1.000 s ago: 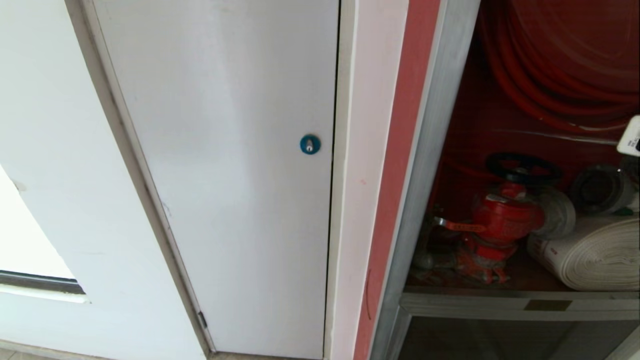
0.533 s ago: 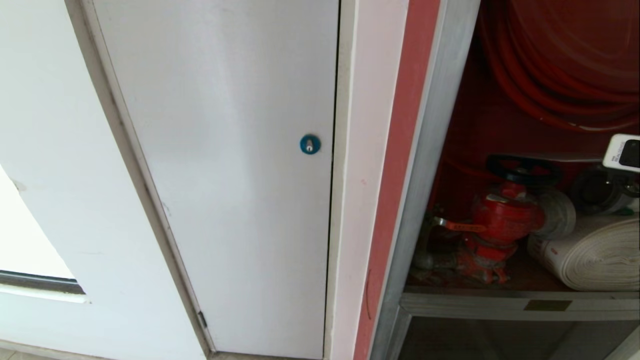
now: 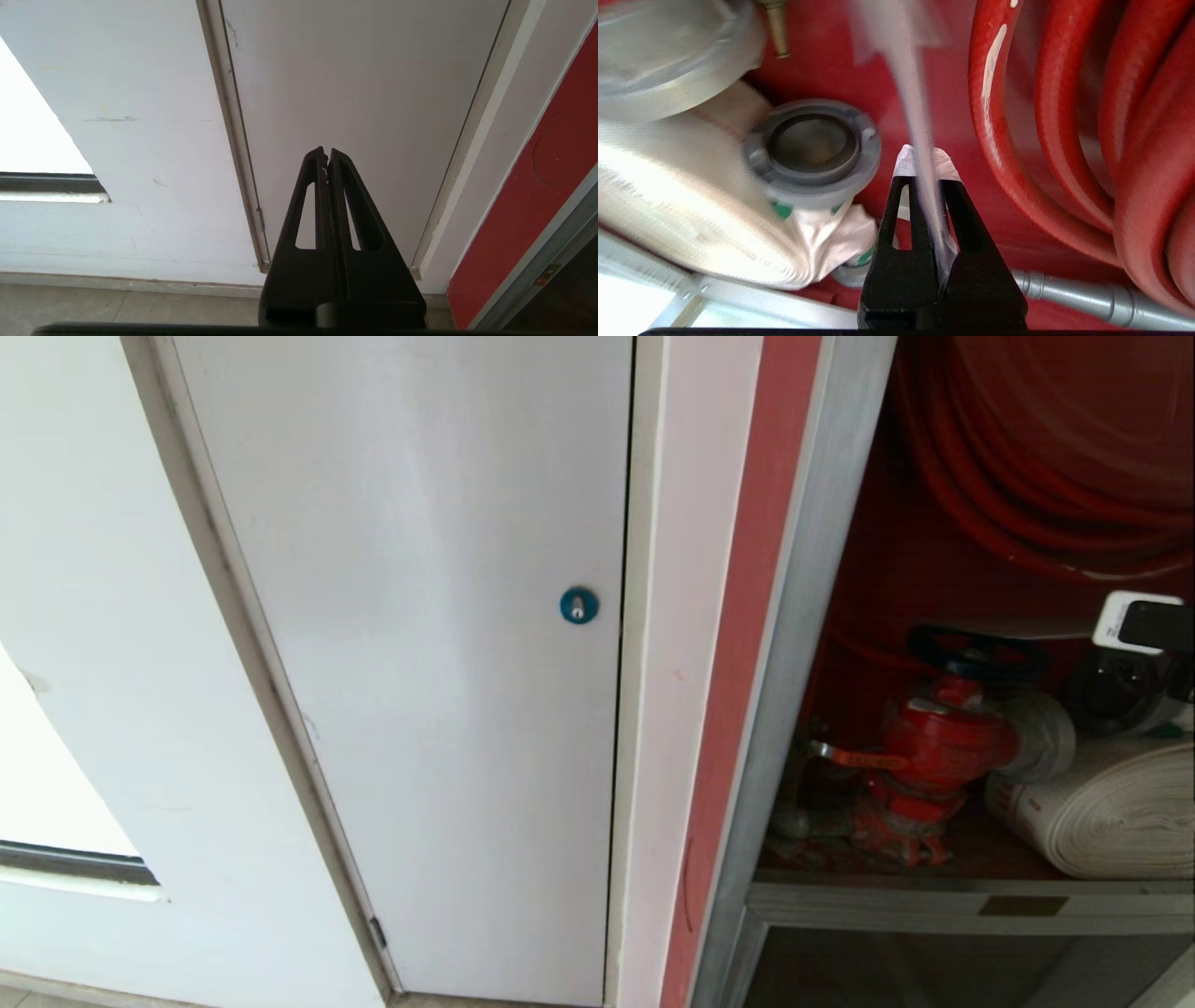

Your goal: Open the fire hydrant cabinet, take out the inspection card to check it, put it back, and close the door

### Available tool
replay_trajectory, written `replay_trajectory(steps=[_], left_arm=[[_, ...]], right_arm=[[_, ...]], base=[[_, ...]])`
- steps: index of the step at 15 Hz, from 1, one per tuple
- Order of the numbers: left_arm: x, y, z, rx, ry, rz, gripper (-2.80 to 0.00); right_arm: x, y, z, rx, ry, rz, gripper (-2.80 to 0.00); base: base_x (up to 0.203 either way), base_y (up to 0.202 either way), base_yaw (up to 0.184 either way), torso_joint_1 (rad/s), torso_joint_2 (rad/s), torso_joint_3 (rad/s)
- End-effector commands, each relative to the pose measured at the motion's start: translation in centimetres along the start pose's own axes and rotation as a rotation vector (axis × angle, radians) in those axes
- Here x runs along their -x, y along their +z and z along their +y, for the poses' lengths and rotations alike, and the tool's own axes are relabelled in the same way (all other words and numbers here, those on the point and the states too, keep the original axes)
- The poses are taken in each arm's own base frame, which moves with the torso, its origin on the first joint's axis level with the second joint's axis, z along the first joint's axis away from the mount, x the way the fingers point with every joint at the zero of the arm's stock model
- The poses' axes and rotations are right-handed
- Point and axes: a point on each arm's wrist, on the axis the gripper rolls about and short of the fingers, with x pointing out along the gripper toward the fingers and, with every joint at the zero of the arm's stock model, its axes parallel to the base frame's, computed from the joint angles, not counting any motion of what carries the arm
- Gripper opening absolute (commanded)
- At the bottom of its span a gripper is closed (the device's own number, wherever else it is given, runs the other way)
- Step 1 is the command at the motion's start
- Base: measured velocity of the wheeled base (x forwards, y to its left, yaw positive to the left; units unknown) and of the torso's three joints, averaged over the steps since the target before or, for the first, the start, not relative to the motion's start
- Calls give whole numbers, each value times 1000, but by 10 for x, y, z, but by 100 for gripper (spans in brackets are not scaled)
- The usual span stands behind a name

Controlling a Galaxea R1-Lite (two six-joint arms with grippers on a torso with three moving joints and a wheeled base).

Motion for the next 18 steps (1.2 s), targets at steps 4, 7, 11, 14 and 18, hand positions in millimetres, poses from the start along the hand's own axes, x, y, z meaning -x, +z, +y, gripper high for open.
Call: replay_trajectory(steps=[4, 7, 11, 14, 18], left_arm=[[0, -2, 0, 0, -1, 6, -280], [-1, -2, 0, 1, -1, 7, -280], [-1, -2, 0, 1, -1, 7, -280], [-1, -2, 0, 1, -1, 7, -280], [-1, -2, 0, -1, -1, 7, -280]], right_arm=[[-22, 0, 8, 4, 20, -24, -280], [-31, 6, 11, -24, 18, -45, -280], [-40, 11, 11, -38, -21, -63, -280], [-41, 13, 10, -35, -26, -66, -280], [-43, 13, 10, -34, -24, -61, -280]], base=[[0, 0, 0, 0, 0, 0], [0, 0, 0, 0, 0, 0], [0, 0, 0, 0, 0, 0], [0, 0, 0, 0, 0, 0], [0, 0, 0, 0, 0, 0]])
